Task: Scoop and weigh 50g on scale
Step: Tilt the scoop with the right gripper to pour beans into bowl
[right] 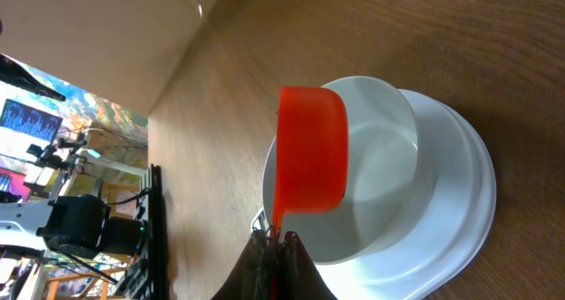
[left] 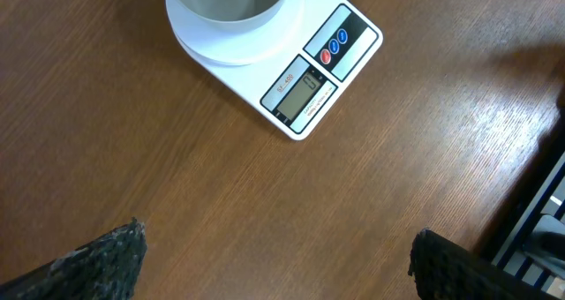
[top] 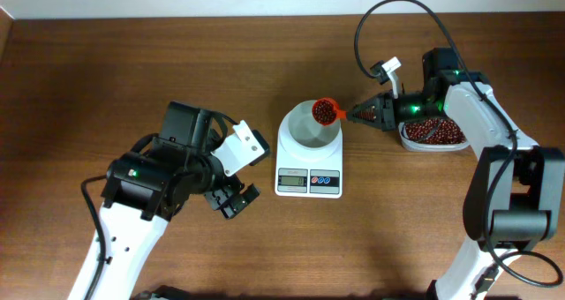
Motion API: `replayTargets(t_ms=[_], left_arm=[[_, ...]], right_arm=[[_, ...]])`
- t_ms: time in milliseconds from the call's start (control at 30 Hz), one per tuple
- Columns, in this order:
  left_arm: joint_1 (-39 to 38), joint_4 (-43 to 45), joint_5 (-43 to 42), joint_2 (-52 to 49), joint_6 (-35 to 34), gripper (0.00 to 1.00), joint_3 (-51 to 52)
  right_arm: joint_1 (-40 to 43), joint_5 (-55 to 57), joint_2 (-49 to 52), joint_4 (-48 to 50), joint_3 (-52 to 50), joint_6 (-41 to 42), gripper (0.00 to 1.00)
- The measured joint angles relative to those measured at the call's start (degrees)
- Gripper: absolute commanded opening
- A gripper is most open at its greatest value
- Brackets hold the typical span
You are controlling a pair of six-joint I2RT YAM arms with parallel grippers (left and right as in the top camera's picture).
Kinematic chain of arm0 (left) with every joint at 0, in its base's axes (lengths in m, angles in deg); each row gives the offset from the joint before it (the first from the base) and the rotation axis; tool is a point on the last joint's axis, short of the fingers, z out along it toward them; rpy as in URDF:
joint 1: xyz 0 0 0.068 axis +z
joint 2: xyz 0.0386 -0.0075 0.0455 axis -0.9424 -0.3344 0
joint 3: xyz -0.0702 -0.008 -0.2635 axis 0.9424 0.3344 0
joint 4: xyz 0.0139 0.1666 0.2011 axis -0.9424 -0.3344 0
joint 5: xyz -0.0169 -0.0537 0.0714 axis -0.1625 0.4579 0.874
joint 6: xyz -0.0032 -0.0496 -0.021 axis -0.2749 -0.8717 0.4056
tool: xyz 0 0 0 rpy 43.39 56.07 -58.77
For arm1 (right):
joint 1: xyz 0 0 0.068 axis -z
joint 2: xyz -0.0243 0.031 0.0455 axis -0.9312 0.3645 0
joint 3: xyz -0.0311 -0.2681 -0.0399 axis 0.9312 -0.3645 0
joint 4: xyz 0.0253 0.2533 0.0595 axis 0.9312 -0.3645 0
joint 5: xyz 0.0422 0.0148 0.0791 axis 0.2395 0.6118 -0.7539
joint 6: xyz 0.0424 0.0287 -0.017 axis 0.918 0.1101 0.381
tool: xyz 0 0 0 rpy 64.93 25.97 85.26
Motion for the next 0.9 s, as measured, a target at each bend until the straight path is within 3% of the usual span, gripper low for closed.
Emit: replayTargets(t_ms=[567,900], left_arm=[[0.0,0.0,0.0,0.0,0.0,0.99,0.0],[0.0,0.0,0.0,0.0,0.0,0.99,0.0]], right_arm=[[-4.1,10.2,-1.3,0.1,2.6,-3.2,0.04],[-9.1,26.4,-8.1,-0.6,3.0,-3.1,0.04]])
